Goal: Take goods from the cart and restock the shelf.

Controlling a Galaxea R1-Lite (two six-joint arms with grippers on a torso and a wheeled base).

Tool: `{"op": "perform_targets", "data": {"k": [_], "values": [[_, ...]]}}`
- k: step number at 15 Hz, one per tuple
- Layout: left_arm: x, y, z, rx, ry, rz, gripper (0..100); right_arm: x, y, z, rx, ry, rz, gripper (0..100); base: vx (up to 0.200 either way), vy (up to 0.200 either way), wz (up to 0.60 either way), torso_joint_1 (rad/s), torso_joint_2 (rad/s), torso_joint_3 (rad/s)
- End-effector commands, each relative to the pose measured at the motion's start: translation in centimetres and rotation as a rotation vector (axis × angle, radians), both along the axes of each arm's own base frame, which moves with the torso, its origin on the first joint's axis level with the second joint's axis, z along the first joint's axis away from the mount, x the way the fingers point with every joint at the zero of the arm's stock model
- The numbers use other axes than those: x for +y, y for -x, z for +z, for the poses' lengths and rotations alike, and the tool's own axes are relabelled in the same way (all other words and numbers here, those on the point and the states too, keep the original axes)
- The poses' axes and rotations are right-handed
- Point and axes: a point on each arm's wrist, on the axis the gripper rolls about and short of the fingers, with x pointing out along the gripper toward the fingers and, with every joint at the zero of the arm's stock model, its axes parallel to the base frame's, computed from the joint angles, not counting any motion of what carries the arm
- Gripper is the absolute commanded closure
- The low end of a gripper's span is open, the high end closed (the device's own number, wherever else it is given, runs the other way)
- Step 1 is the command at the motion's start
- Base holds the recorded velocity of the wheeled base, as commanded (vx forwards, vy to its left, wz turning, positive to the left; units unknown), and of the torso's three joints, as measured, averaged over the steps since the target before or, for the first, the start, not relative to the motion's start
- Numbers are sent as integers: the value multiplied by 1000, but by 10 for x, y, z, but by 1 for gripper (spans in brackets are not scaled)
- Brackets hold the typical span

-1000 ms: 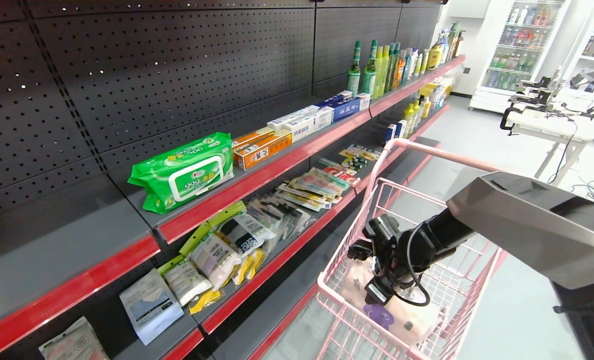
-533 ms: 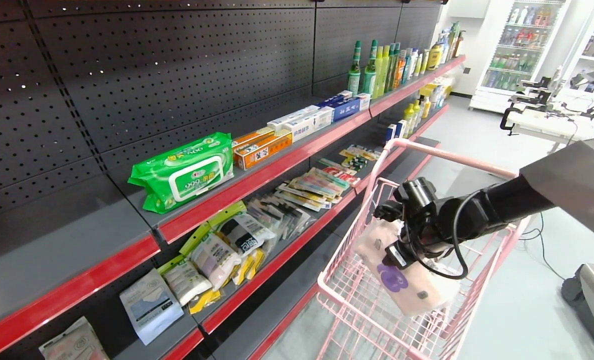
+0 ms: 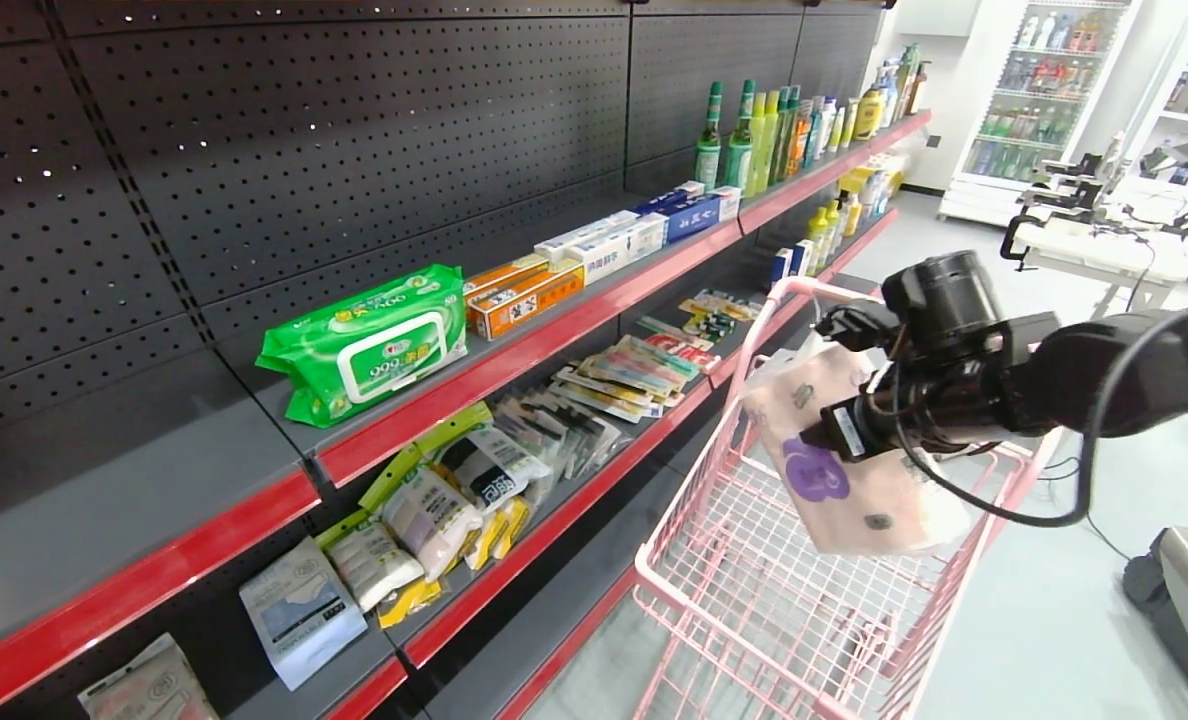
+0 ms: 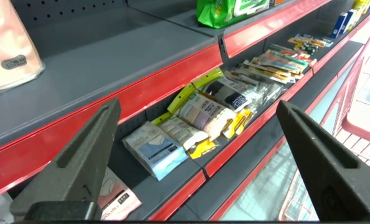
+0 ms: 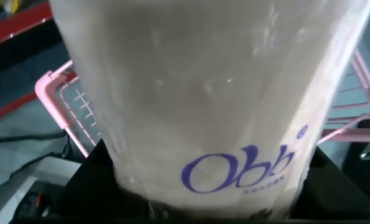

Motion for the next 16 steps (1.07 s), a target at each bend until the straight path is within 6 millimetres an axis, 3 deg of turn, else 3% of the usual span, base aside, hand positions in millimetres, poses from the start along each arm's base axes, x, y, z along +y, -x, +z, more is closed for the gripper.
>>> {"op": "perform_targets", "data": {"k": [1,4,9,12,16], "values": [[0,0,0,-1,0,1,0,-24,49,57,-171,-31,-56,100,0,0,0,0,0,0],[0,0,0,-1,0,1,0,-42,91,74,-231,-34,-73,100,0,0,0,0,0,0],[0,0,0,-1,0,1,0,-68,153,80,-307,-17,-93,100,0,0,0,0,0,0],[0,0,0,-1,0,1,0,-83,177,71,-320,-5,-151,100,0,0,0,132,-290,-167],[0,0,0,-1,0,1,0,-93,186,75,-351,-4,-204,100,0,0,0,161,-361,-204]]}}
